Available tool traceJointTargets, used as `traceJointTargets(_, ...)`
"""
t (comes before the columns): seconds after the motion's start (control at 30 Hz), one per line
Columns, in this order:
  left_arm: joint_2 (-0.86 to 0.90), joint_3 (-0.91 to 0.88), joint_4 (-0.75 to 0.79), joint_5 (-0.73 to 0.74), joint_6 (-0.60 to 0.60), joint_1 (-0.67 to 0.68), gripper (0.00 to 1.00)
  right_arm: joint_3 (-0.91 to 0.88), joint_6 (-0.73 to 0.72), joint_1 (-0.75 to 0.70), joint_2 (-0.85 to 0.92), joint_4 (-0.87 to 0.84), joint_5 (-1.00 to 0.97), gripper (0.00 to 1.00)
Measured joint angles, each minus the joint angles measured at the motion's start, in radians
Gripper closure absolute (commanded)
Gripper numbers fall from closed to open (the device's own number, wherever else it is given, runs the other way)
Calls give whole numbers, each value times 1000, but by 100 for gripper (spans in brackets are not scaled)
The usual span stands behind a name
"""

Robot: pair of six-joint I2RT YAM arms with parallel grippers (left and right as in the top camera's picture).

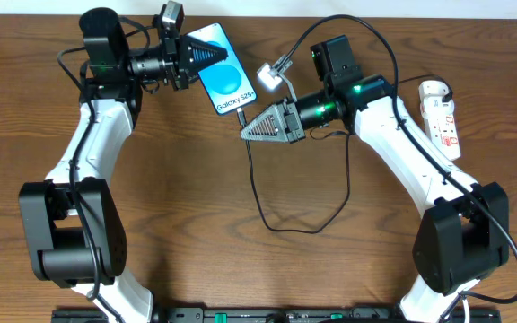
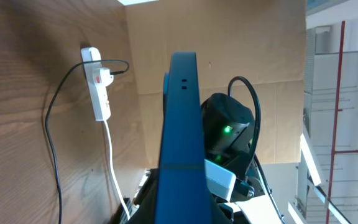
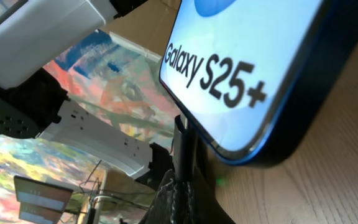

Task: Plug charger to phone and switch on socket
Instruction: 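Push the USB-C plug up into the phone's bottom port with the right gripper, then open the right gripper and pull it back right from the plugged phone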

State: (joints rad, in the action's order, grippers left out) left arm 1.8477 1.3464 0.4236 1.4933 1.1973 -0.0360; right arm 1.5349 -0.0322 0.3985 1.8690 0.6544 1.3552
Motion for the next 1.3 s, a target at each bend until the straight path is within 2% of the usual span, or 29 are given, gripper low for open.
traceJointTargets(1.3,0,0,0,-18,-27,0,93,-1,-40,-24,0,-56,29,99)
